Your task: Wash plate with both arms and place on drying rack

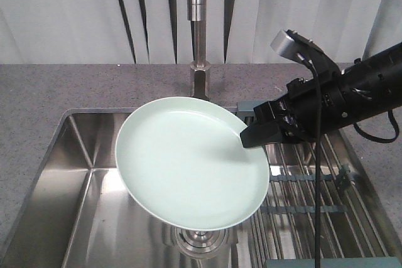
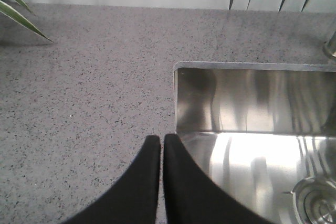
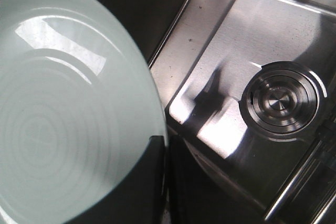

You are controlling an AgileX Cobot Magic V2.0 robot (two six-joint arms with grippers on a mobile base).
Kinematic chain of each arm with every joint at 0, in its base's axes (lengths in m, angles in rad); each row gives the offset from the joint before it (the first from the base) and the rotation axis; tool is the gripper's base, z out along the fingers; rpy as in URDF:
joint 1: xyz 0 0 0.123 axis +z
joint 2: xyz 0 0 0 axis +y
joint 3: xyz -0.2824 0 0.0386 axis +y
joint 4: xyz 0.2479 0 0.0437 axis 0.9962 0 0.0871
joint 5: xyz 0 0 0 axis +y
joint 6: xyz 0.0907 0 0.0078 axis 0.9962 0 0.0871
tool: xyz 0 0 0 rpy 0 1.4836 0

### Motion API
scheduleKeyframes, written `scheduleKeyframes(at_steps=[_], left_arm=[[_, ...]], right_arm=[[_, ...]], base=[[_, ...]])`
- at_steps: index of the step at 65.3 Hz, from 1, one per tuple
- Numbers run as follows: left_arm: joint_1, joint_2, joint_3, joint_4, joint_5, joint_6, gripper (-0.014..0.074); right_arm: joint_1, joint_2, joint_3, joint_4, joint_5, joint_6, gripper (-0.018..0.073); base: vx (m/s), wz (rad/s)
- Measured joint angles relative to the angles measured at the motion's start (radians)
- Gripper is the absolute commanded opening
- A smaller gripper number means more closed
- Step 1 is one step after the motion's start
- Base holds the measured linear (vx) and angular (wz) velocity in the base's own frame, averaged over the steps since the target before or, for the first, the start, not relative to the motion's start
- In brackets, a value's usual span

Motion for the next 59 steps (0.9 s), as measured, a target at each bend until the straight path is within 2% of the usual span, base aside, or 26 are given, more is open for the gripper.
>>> scheduleKeyframes(at_steps=[14, 23, 34, 45, 51, 59], left_arm=[[0.000, 0.154, -0.128, 0.000, 0.041, 0.037, 0.0477], [0.000, 0.264, -0.220, -0.029, 0.084, 0.100, 0.0617], [0.000, 0.402, -0.319, -0.171, 0.150, 0.320, 0.0634], [0.000, 0.544, -0.394, -0.389, 0.183, 0.633, 0.0607], [0.000, 0.615, -0.430, -0.500, 0.186, 0.778, 0.0605], [0.000, 0.701, -0.481, -0.615, 0.190, 0.933, 0.0605]], right_arm=[[0.000, 0.000, 0.000, 0.000, 0.000, 0.000, -0.0008], [0.000, 0.000, 0.000, 0.000, 0.000, 0.000, -0.0008], [0.000, 0.000, 0.000, 0.000, 0.000, 0.000, -0.0008], [0.000, 0.000, 0.000, 0.000, 0.000, 0.000, -0.0008], [0.000, 0.000, 0.000, 0.000, 0.000, 0.000, -0.0008], [0.000, 0.000, 0.000, 0.000, 0.000, 0.000, -0.0008]], base=[[0.00, 0.00], [0.00, 0.00], [0.00, 0.00], [0.00, 0.00], [0.00, 0.00], [0.00, 0.00]])
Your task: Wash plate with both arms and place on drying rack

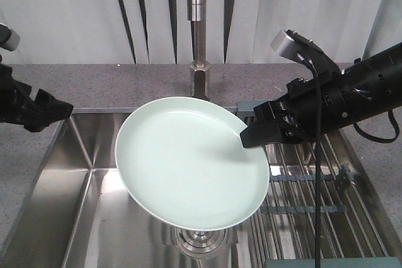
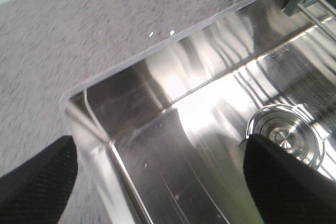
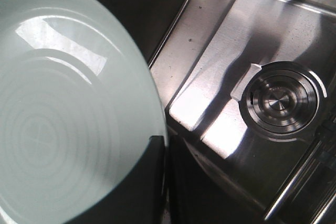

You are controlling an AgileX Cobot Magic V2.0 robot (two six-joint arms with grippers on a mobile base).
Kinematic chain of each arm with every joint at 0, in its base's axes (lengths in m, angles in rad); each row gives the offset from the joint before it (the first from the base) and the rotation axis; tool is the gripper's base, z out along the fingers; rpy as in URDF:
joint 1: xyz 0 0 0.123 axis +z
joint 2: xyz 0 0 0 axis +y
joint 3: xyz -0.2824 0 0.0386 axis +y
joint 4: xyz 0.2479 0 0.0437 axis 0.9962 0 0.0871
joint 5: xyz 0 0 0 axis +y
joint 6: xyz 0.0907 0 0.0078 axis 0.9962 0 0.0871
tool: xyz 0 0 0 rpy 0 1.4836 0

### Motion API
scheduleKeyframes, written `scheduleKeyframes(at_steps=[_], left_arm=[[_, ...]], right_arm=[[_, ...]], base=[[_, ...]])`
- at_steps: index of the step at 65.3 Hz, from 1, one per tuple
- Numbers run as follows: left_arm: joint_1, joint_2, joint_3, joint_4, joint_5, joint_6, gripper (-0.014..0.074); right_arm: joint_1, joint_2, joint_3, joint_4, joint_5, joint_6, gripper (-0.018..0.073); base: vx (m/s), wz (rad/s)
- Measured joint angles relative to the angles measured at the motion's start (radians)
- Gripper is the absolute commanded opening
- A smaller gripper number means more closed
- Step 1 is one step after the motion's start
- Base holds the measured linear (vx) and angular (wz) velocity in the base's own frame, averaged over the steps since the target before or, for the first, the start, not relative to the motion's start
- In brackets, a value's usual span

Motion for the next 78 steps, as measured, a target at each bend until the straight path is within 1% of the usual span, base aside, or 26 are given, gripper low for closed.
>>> scheduleKeyframes(at_steps=[4, 12, 22, 29, 38, 44, 51, 61, 68, 78], left_arm=[[0.000, 0.048, -0.032, -0.054, 0.008, 0.082, 0.0605], [-0.007, 0.139, -0.091, -0.134, 0.020, 0.217, 0.0605], [-0.041, 0.244, -0.164, -0.177, 0.028, 0.366, 0.0605], [-0.078, 0.316, -0.222, -0.187, 0.040, 0.444, 0.0605], [-0.124, 0.398, -0.305, -0.195, 0.059, 0.502, 0.0605], [-0.150, 0.454, -0.363, -0.217, 0.085, 0.544, 0.0604], [-0.169, 0.514, -0.440, -0.272, 0.131, 0.590, 0.0603], [-0.182, 0.588, -0.548, -0.368, 0.200, 0.648, 0.0593], [-0.197, 0.634, -0.615, -0.400, 0.223, 0.667, 0.0593], [-0.234, 0.695, -0.697, -0.409, 0.222, 0.675, 0.0593]], right_arm=[[0.000, 0.000, 0.000, 0.000, 0.000, 0.000, -0.0008], [0.000, 0.000, 0.000, 0.000, 0.000, 0.000, -0.0008], [0.000, 0.000, 0.000, 0.000, 0.000, 0.000, -0.0008], [0.000, 0.000, 0.000, 0.000, 0.000, 0.000, -0.0008], [0.000, 0.000, 0.000, 0.000, 0.000, 0.000, -0.0008], [0.000, 0.000, 0.000, 0.000, 0.000, 0.000, -0.0008], [0.000, 0.000, 0.000, 0.000, 0.000, 0.000, -0.0008], [0.000, 0.000, 0.000, 0.000, -0.001, 0.000, -0.0008], [0.000, 0.000, 0.000, 0.000, 0.000, 0.000, -0.0008], [0.000, 0.000, 0.000, 0.000, 0.000, 0.000, -0.0008]], base=[[0.00, 0.00], [0.00, 0.00], [0.00, 0.00], [0.00, 0.00], [0.00, 0.00], [0.00, 0.00], [0.00, 0.00], [0.00, 0.00], [0.00, 0.00], [0.00, 0.00]])
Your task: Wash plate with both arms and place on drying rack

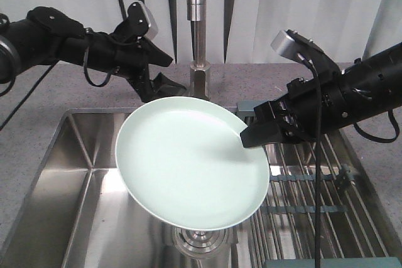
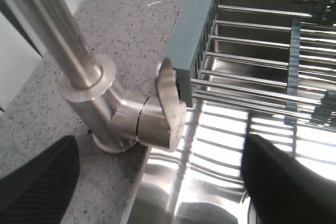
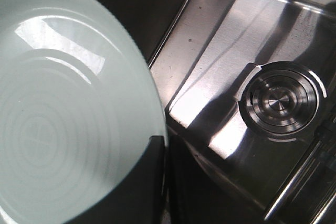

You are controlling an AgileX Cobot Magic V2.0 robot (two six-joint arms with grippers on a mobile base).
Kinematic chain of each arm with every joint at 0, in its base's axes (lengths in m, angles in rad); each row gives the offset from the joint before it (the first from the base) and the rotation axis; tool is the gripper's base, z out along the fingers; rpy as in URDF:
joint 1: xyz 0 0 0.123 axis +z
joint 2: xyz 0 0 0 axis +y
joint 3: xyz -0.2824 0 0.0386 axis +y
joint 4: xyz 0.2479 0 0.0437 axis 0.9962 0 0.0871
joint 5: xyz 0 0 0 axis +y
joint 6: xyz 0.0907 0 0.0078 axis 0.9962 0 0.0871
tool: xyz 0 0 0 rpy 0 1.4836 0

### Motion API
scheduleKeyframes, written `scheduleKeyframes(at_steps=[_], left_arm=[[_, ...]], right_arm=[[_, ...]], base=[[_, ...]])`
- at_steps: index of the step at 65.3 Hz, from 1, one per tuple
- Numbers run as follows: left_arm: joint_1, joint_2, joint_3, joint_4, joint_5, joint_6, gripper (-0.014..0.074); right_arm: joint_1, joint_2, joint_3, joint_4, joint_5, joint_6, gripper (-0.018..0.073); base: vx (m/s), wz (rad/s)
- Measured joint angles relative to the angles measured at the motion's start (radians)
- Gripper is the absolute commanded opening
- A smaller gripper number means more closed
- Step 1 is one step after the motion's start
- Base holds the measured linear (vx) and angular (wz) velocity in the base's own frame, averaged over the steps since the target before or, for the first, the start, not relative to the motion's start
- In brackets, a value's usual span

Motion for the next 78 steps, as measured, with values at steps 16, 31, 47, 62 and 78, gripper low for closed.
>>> scheduleKeyframes(at_steps=[16, 31, 47, 62, 78], left_arm=[[-0.055, 0.079, -0.093, -0.017, 0.000, 0.012, 0.0593], [-0.086, 0.109, -0.118, -0.020, 0.024, 0.022, 0.0593], [-0.086, 0.112, -0.119, -0.012, 0.128, 0.023, 0.0593], [-0.085, 0.107, -0.119, -0.002, 0.191, 0.025, 0.0593], [-0.085, 0.071, -0.120, 0.002, 0.207, -0.025, 0.0593]], right_arm=[[0.000, 0.000, 0.000, 0.000, 0.000, 0.000, -0.0008], [0.000, 0.000, 0.000, 0.000, 0.000, 0.000, -0.0008], [0.000, 0.000, 0.000, 0.000, 0.000, 0.000, -0.0008], [0.000, 0.000, 0.000, 0.000, 0.000, 0.000, -0.0008], [0.000, 0.000, 0.000, 0.000, 0.000, 0.000, -0.0008]], base=[[0.00, 0.00], [0.00, 0.00], [0.00, 0.00], [0.00, 0.00], [0.00, 0.00]])
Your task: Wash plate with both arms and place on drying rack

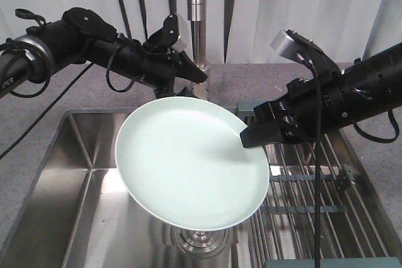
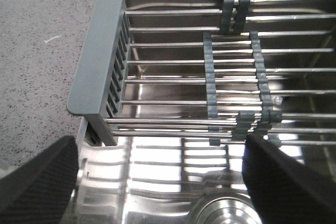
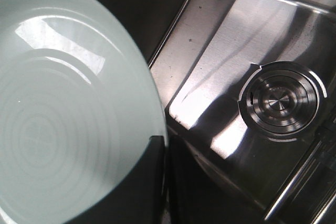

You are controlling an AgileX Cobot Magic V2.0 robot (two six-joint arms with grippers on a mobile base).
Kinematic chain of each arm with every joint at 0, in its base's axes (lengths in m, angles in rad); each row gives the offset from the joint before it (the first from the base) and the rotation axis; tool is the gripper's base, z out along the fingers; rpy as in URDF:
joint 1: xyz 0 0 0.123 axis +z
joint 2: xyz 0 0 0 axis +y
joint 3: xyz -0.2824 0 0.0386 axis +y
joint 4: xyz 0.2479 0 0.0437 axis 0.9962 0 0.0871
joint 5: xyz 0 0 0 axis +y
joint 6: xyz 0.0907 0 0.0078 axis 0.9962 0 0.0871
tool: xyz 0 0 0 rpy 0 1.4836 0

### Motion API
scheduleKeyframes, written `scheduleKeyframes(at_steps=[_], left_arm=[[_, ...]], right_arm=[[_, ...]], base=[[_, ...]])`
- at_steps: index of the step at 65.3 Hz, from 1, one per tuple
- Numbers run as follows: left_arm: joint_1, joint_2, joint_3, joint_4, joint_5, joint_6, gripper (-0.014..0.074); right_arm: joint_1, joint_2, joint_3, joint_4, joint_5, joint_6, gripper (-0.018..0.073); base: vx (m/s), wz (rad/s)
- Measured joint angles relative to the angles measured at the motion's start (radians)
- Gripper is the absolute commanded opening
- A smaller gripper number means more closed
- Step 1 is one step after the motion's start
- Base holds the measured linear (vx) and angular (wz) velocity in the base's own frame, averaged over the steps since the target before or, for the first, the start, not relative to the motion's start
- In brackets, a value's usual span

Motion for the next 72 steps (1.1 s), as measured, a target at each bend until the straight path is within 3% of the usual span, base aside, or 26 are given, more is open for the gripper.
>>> scheduleKeyframes(at_steps=[11, 17, 28, 37, 44, 58, 72], left_arm=[[-0.001, -0.066, 0.000, 0.062, -0.030, -0.166, 0.0593], [-0.001, -0.109, 0.000, 0.141, -0.048, -0.278, 0.0593], [-0.001, -0.182, 0.000, 0.356, -0.052, -0.521, 0.0593], [-0.001, -0.242, 0.000, 0.562, -0.050, -0.794, 0.0593], [0.005, -0.288, 0.000, 0.672, -0.028, -0.972, 0.0593], [0.088, -0.406, 0.087, 0.707, 0.004, -1.124, 0.0586], [0.183, -0.582, 0.337, 0.723, -0.067, -1.184, 0.0567]], right_arm=[[0.000, 0.000, 0.000, 0.000, 0.000, 0.000, -0.0008], [0.000, 0.000, 0.000, 0.000, 0.000, 0.000, -0.0008], [0.000, 0.000, 0.000, 0.000, 0.000, 0.000, -0.0008], [0.000, 0.000, 0.000, 0.000, 0.000, 0.000, -0.0008], [0.000, 0.000, 0.000, 0.000, 0.000, 0.000, -0.0008], [0.000, 0.000, 0.000, 0.000, 0.000, 0.000, -0.0008], [0.000, 0.000, 0.000, 0.000, 0.000, 0.000, -0.0008]], base=[[0.00, 0.00], [0.00, 0.00], [0.00, 0.00], [0.00, 0.00], [0.00, 0.00], [0.00, 0.00], [0.00, 0.00]])
